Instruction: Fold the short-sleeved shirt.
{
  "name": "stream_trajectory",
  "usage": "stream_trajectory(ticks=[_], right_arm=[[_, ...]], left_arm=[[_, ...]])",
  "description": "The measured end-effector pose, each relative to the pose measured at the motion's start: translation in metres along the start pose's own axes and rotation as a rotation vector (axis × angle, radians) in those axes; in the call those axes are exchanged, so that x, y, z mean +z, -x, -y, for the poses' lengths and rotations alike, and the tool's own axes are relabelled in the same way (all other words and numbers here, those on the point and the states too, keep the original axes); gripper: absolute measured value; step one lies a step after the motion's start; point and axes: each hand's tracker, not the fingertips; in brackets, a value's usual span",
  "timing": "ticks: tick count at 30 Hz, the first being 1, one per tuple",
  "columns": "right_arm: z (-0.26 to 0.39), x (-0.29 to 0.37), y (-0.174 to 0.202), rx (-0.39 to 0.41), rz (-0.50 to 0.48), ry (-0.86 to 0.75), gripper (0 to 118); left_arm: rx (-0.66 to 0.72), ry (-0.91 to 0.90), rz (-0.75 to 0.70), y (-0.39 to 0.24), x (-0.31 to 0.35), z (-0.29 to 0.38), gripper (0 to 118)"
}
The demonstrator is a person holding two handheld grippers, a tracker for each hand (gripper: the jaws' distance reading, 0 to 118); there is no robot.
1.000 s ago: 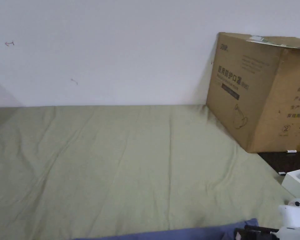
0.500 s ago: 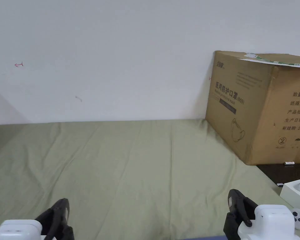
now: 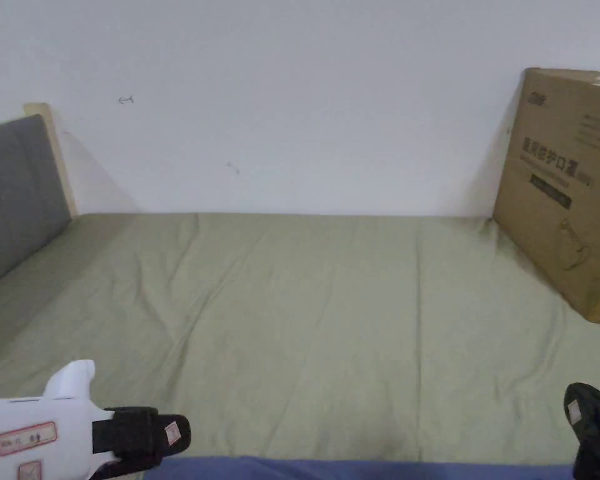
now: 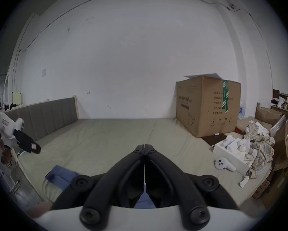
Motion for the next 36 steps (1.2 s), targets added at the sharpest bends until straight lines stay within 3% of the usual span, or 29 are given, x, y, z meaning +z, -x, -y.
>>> stream_trajectory(ticks=[2, 3, 4, 5, 6, 15, 18, 20, 21, 22, 23, 24, 25, 26, 27, 28, 32, 34, 35, 36], right_arm=[[0.003, -0.005, 0.004, -0.004, -0.020, 0.056, 0], [0.006, -0.008, 0.006, -0.013, -0.036, 0.078, 0], [0.007, -0.010, 0.008, -0.018, -0.047, 0.094, 0], [0.010, -0.013, 0.011, -0.020, -0.056, 0.112, 0], [0.011, -0.016, 0.014, -0.018, -0.061, 0.128, 0], [0.022, -0.035, 0.035, -0.004, -0.108, 0.267, 0], [0.022, -0.041, 0.040, -0.012, -0.117, 0.296, 0], [0.023, -0.044, 0.043, -0.023, -0.119, 0.310, 0], [0.024, -0.046, 0.045, -0.029, -0.119, 0.317, 0], [0.024, -0.048, 0.046, -0.034, -0.120, 0.324, 0], [0.024, -0.050, 0.047, -0.040, -0.122, 0.332, 0], [0.025, -0.051, 0.048, -0.041, -0.123, 0.338, 0], [0.025, -0.051, 0.049, -0.040, -0.125, 0.344, 0], [0.025, -0.052, 0.050, -0.038, -0.130, 0.351, 0], [0.026, -0.052, 0.051, -0.032, -0.134, 0.356, 0], [0.026, -0.052, 0.052, -0.027, -0.137, 0.362, 0], [0.023, -0.048, 0.053, 0.009, -0.158, 0.370, 0], [0.021, -0.044, 0.051, 0.021, -0.163, 0.360, 0], [0.020, -0.042, 0.050, 0.023, -0.165, 0.354, 0], [0.021, -0.040, 0.048, 0.024, -0.172, 0.349, 0]], left_arm=[[0.054, 0.050, -0.045, 0.038, -0.009, -0.005, 0], [0.056, 0.053, -0.084, 0.054, -0.014, -0.003, 7], [0.074, 0.047, -0.122, 0.068, -0.016, -0.002, 36], [0.119, 0.056, -0.118, 0.085, -0.022, -0.003, 82], [0.162, 0.081, -0.093, 0.101, -0.028, -0.002, 118], [0.433, 0.162, 0.236, 0.187, -0.095, 0.019, 118], [0.427, 0.090, 0.431, 0.189, -0.113, 0.015, 118], [0.426, 0.067, 0.403, 0.191, -0.123, 0.014, 118], [0.401, 0.046, 0.390, 0.187, -0.125, 0.014, 108], [0.353, 0.027, 0.345, 0.186, -0.125, 0.014, 82], [0.297, 0.018, 0.272, 0.181, -0.126, 0.015, 25], [0.245, 0.020, 0.117, 0.183, -0.127, 0.017, 8], [0.205, 0.058, -0.074, 0.189, -0.133, 0.020, 8], [0.300, 0.008, 0.164, 0.196, -0.130, 0.031, 8], [0.353, -0.029, 0.152, 0.193, -0.127, 0.035, 8], [0.310, 0.003, 0.106, 0.184, -0.129, 0.026, 8], [-0.129, 0.035, -0.208, 0.123, -0.100, 0.011, 8], [-0.371, 0.114, -0.513, 0.086, -0.088, 0.009, 8], [-0.476, 0.100, -0.712, 0.068, -0.083, 0.011, 8], [-0.526, 0.047, -0.811, 0.063, -0.076, 0.016, 8]])
